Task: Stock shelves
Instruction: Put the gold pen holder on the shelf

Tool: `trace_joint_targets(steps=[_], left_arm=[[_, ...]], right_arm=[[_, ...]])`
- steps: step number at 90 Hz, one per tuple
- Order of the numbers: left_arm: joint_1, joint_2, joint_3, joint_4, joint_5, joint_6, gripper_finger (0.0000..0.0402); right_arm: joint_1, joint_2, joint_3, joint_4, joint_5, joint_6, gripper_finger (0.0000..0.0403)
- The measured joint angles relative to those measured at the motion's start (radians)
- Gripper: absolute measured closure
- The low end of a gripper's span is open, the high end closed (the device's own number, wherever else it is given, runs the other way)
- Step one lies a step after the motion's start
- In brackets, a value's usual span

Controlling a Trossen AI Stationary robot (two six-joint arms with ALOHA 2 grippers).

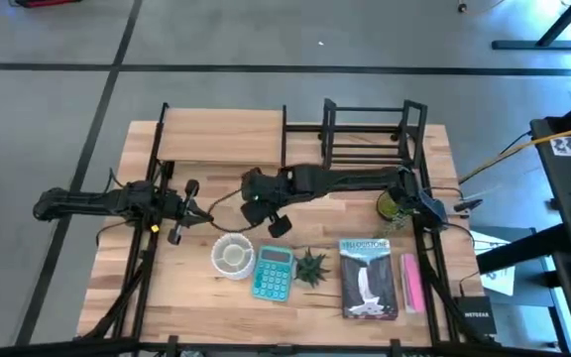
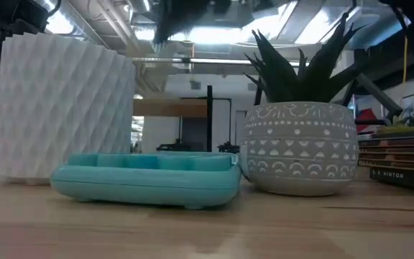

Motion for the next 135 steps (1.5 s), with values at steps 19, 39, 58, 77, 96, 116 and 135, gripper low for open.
trace_joint_targets(steps=[19, 39, 58, 77, 96, 116, 135], left_arm=[[0.0, 0.0, 0.0, 0.0, 0.0, 0.0, 0.0402], [0.0, 0.0, 0.0, 0.0, -0.001, 0.0, 0.0401], [0.0, 0.0, 0.0, 0.0, 0.0, 0.0, 0.0401], [0.0, 0.0, 0.0, 0.0, 0.0, 0.0, 0.0401], [0.0, 0.0, 0.0, 0.0, 0.0, 0.0, 0.0401], [0.0, 0.0, 0.0, 0.0, 0.0, 0.0, 0.0401], [0.0, 0.0, 0.0, 0.0, 0.0, 0.0, 0.0401]], right_arm=[[-0.153, -0.13, -0.027, 0.08, 0.053, 0.016, 0.0402], [-0.369, -0.122, -0.005, 0.061, -0.11, 0.166, 0.0403], [-0.425, -0.101, -0.006, -0.071, -0.212, 0.204, 0.0403], [-0.368, -0.101, -0.006, -0.111, -0.276, 0.203, 0.0403], [-0.325, -0.068, -0.006, -0.098, -0.206, 0.202, 0.0403], [-0.327, -0.053, -0.006, -0.104, -0.15, 0.202, 0.0402], [-0.327, -0.053, -0.006, -0.087, -0.149, 0.202, 0.0402]])
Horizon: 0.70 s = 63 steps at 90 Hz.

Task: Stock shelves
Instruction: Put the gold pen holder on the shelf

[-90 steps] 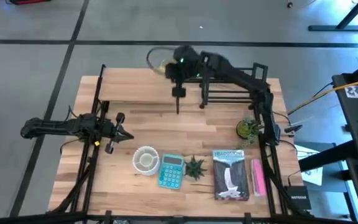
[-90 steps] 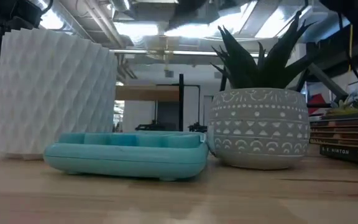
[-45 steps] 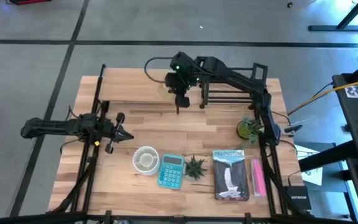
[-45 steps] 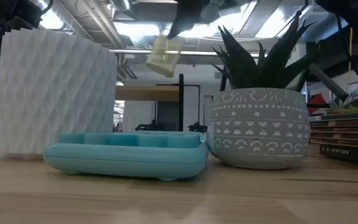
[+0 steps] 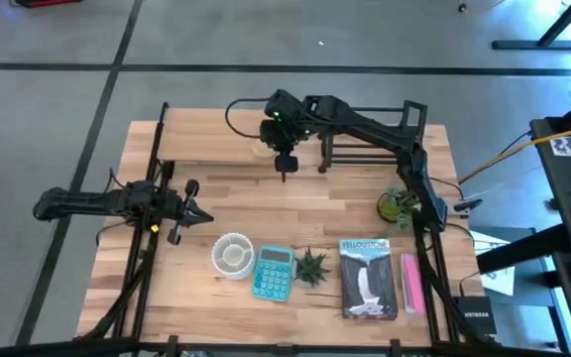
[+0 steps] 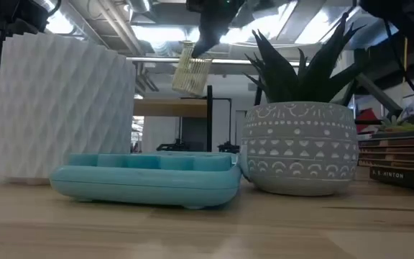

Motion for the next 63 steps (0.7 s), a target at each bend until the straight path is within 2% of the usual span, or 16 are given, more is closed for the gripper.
trace_joint_targets(steps=[63], left_arm=[[0.0, -0.001, 0.0, 0.0, 0.0, 0.0, 0.0401]], right_arm=[[0.0, 0.0, 0.0, -0.028, 0.026, -0.005, 0.0402]])
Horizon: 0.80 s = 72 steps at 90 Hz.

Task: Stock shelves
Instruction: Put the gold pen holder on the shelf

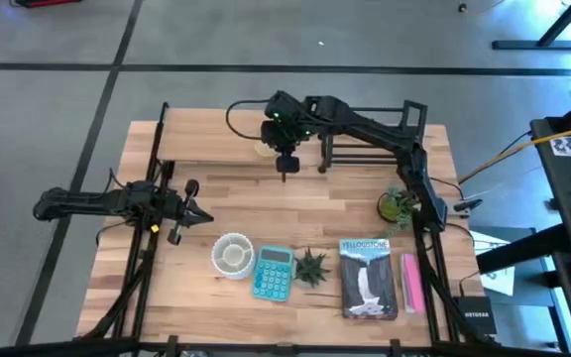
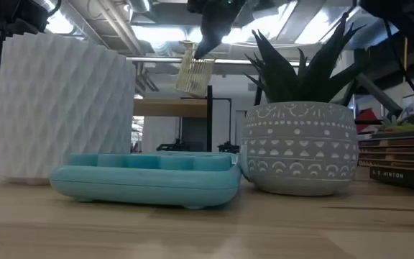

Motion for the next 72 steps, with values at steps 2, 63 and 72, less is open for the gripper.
trace_joint_targets(steps=[2, 63, 72], left_arm=[[0.0, 0.0, 0.0, 0.0, 0.0, 0.0, 0.0401], [0.0, 0.0, 0.0, 0.0, 0.0, 0.0, 0.0401], [0.0, 0.0, 0.0, 0.0, 0.0, 0.0, 0.0402]], right_arm=[[0.0, 0.0, 0.0, 0.0, 0.0, 0.0, 0.0402], [0.0, -0.001, 0.0, 0.009, 0.0, -0.002, 0.0308], [0.0, -0.001, 0.0, 0.009, 0.014, -0.005, 0.0308]])
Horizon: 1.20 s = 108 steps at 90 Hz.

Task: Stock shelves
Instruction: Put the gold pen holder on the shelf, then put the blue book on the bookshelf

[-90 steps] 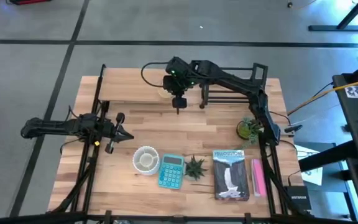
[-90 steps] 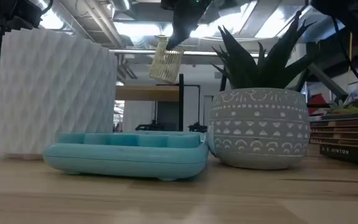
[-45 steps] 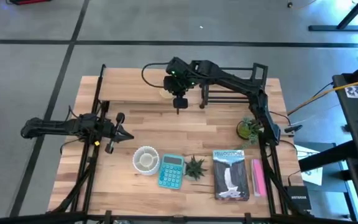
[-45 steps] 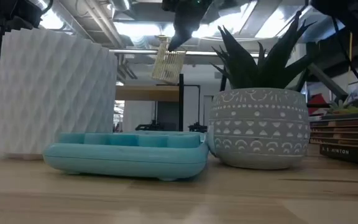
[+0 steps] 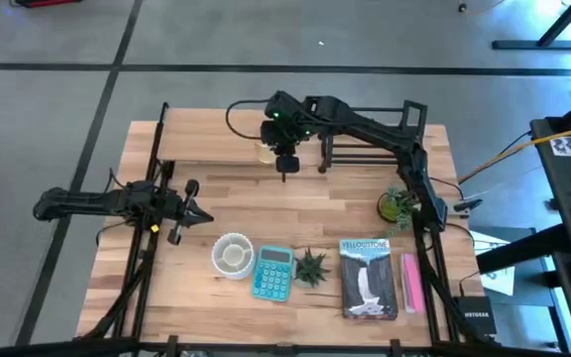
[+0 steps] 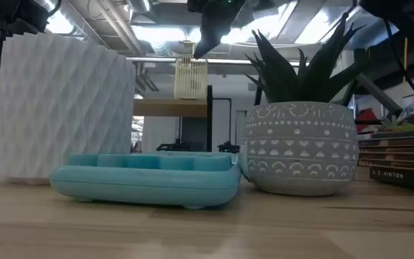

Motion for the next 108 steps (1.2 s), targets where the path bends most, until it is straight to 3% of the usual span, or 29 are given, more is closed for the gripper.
trace_joint_targets(steps=[34, 57, 89, 108], left_arm=[[0.0, 0.0, 0.0, 0.0, 0.0, 0.0, 0.0401], [0.0, 0.0, 0.0, 0.0, 0.0, 0.0, 0.0402], [0.0, 0.0, 0.0, 0.0, 0.0, 0.0, 0.0401], [0.0, 0.0, 0.0, 0.0, 0.0, 0.0, 0.0401]], right_arm=[[0.0, 0.0, 0.0, 0.044, 0.119, -0.001, 0.0308], [0.002, 0.0, 0.001, 0.051, 0.128, -0.01, 0.0308], [0.08, -0.126, 0.003, -0.11, 0.181, -0.028, 0.0308], [0.198, -0.223, 0.004, -0.299, 0.133, 0.11, 0.0308]])
